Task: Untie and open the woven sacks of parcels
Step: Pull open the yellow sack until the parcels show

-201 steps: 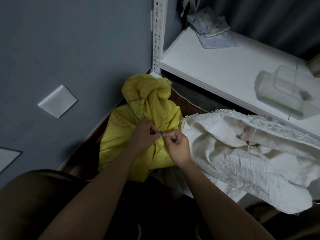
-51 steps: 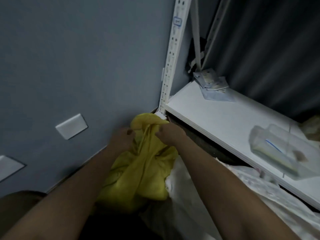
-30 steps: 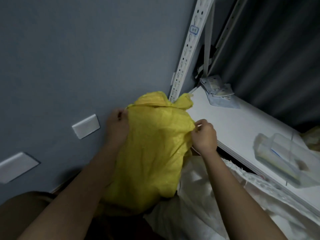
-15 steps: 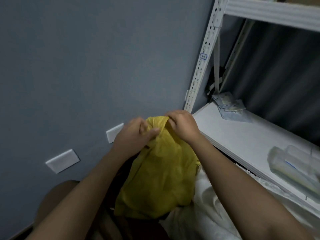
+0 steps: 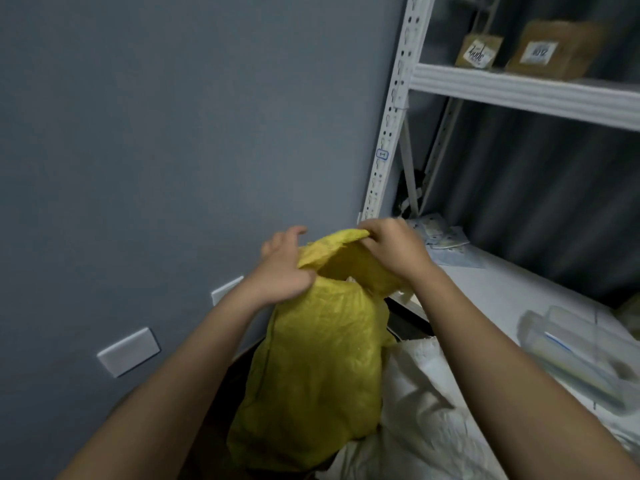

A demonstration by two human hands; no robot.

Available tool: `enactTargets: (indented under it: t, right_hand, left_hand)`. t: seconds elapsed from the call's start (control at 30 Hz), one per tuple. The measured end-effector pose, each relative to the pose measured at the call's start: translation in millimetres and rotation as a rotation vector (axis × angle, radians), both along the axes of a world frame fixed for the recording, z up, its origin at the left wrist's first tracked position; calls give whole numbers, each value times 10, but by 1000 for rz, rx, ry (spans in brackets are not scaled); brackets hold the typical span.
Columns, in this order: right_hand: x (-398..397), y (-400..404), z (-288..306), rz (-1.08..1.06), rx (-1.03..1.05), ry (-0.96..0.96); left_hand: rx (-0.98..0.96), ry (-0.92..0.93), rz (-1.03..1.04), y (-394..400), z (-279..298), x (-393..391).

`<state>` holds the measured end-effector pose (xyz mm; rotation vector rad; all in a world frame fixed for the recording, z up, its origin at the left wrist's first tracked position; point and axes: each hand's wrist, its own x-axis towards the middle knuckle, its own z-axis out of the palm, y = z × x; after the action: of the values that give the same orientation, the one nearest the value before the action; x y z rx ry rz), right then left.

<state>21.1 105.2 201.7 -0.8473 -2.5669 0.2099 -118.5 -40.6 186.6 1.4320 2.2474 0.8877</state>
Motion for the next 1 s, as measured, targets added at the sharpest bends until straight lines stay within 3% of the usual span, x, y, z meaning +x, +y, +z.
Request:
enactTargets:
  t: [0.07, 0.17, 0.23, 0.3, 0.43, 0.5, 0.57, 0.67, 0.73, 0.8, 0.9, 1.0]
  right_hand:
    - [-103, -131, 321, 88, 107, -65]
    - [-29, -155, 654, 116, 157, -39]
    - [155, -84, 726, 106, -59, 62]
    - [296, -46, 740, 86, -297, 170]
    - [257, -137, 882, 149, -479, 445]
    - [151, -218, 1010, 196, -409, 393]
    - [86, -255, 1082, 196, -252, 440]
    - [139, -237, 1067, 132, -176, 539]
    - [147, -274, 945, 157, -368, 492]
    - [80, -349, 810, 239, -567, 486]
    - [-31, -328, 737, 157, -580, 645]
    - [-41, -218, 902, 84, -329, 746]
  left_hand:
    - [11, 7, -119, 75, 157, 180]
    - [318, -46, -17, 188, 390, 213]
    - [404, -234, -1, 171, 503, 79]
    - [337, -412, -93, 95, 586, -9]
    - [215, -172, -229, 100, 662, -27]
    - [361, -127, -249, 180, 758, 107]
    - [518, -125, -116, 218, 895, 164]
    - [587, -427, 66, 186, 1003, 25]
    - [591, -637, 19, 123, 1049, -15]
    - [569, -729, -72, 84, 1077, 17]
    - [578, -673, -11, 65, 1116, -6]
    - [660, -235, 310, 51, 1124, -270]
